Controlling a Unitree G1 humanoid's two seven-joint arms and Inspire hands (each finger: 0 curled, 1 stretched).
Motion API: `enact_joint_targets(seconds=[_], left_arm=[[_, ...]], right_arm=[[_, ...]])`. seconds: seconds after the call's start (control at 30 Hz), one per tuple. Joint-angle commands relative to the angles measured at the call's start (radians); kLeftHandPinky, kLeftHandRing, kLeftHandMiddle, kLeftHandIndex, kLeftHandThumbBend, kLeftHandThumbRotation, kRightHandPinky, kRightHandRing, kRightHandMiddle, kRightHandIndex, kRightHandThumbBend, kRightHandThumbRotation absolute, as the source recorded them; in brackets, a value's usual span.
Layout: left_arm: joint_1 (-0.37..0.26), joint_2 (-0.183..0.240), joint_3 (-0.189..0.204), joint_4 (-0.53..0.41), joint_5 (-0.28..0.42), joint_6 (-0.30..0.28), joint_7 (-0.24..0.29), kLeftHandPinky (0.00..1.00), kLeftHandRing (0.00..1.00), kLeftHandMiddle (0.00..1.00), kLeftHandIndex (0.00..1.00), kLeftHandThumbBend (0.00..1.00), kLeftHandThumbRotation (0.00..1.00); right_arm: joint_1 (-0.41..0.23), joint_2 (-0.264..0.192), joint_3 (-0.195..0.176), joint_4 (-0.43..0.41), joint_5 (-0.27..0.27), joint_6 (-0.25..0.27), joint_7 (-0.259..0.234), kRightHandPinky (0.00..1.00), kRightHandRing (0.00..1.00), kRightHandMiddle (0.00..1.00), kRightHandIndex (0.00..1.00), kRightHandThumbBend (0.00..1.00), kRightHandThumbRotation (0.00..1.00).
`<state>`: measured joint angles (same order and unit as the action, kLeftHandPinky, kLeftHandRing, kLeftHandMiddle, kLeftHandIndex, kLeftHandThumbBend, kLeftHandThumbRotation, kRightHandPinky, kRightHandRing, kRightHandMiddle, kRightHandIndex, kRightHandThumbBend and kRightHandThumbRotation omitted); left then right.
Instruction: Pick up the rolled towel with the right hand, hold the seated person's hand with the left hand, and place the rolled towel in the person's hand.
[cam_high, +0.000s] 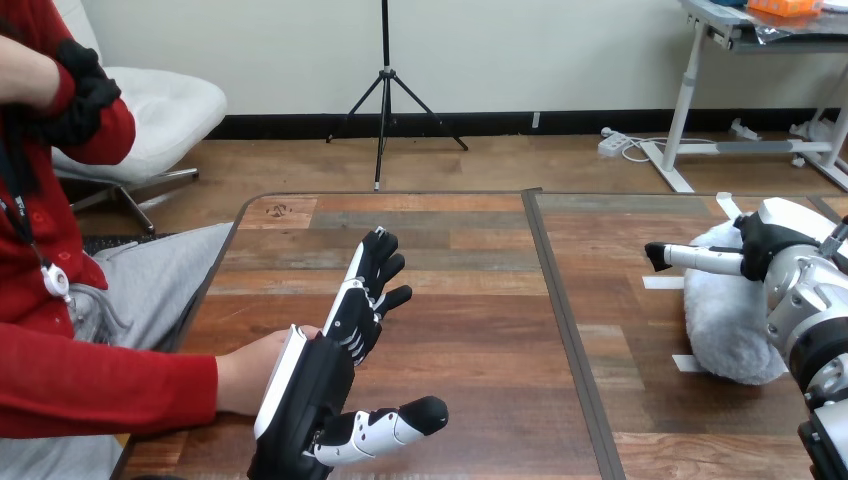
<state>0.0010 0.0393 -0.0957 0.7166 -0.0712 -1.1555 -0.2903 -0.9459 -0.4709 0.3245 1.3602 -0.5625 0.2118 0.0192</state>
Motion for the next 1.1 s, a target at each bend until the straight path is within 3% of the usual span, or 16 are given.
enact_joint_targets(seconds=[0.0, 0.1, 0.3, 0.4, 0.43, 0.5, 0.8, 1.07], left_arm=[[-0.035, -0.002, 0.005, -0.026, -0.018, -0.007, -0.005, 0.89, 0.97, 1.0, 1.0, 1.0, 0.57], [-0.035, 0.0, 0.006, -0.026, -0.012, -0.004, -0.003, 0.89, 0.97, 1.0, 1.0, 1.0, 0.57], [-0.042, 0.002, 0.01, -0.016, -0.003, -0.012, 0.001, 0.89, 0.97, 1.0, 1.0, 1.0, 0.57], [-0.042, 0.002, 0.008, -0.02, -0.003, -0.005, 0.0, 0.89, 0.97, 1.0, 1.0, 1.0, 0.57], [-0.043, 0.003, 0.007, -0.018, -0.006, -0.008, -0.003, 0.89, 0.97, 1.0, 1.0, 1.0, 0.57], [-0.045, 0.004, 0.006, -0.015, -0.01, -0.011, -0.008, 0.89, 0.97, 1.0, 1.0, 1.0, 0.57], [-0.042, 0.005, 0.006, -0.023, -0.005, -0.009, -0.006, 0.88, 0.96, 1.0, 0.99, 1.0, 0.57], [-0.04, 0.007, 0.01, -0.028, 0.002, -0.011, 0.0, 0.88, 0.96, 1.0, 0.99, 1.0, 0.57]], right_arm=[[0.042, 0.072, -0.033, 0.001, 0.045, -0.045, 0.001, 0.4, 0.68, 0.83, 0.91, 1.0, 0.72], [0.044, 0.075, 0.003, 0.002, 0.014, -0.047, -0.004, 0.38, 0.62, 0.76, 0.86, 1.0, 0.7], [0.047, 0.086, 0.015, 0.002, 0.003, -0.031, -0.016, 0.37, 0.59, 0.71, 0.8, 1.0, 0.68], [0.059, 0.084, -0.002, 0.002, 0.02, -0.045, -0.019, 0.39, 0.61, 0.72, 0.75, 1.0, 0.66], [0.063, 0.081, 0.01, 0.002, 0.01, -0.051, -0.017, 0.39, 0.61, 0.72, 0.74, 1.0, 0.65], [0.067, 0.078, 0.026, 0.003, -0.005, -0.058, -0.014, 0.41, 0.63, 0.72, 0.74, 1.0, 0.66], [0.088, 0.083, -0.005, 0.001, 0.038, -0.073, -0.008, 0.45, 0.65, 0.75, 0.79, 0.97, 0.62], [0.11, 0.085, 0.008, -0.005, 0.036, -0.11, 0.014, 0.49, 0.67, 0.76, 0.8, 0.95, 0.6]])
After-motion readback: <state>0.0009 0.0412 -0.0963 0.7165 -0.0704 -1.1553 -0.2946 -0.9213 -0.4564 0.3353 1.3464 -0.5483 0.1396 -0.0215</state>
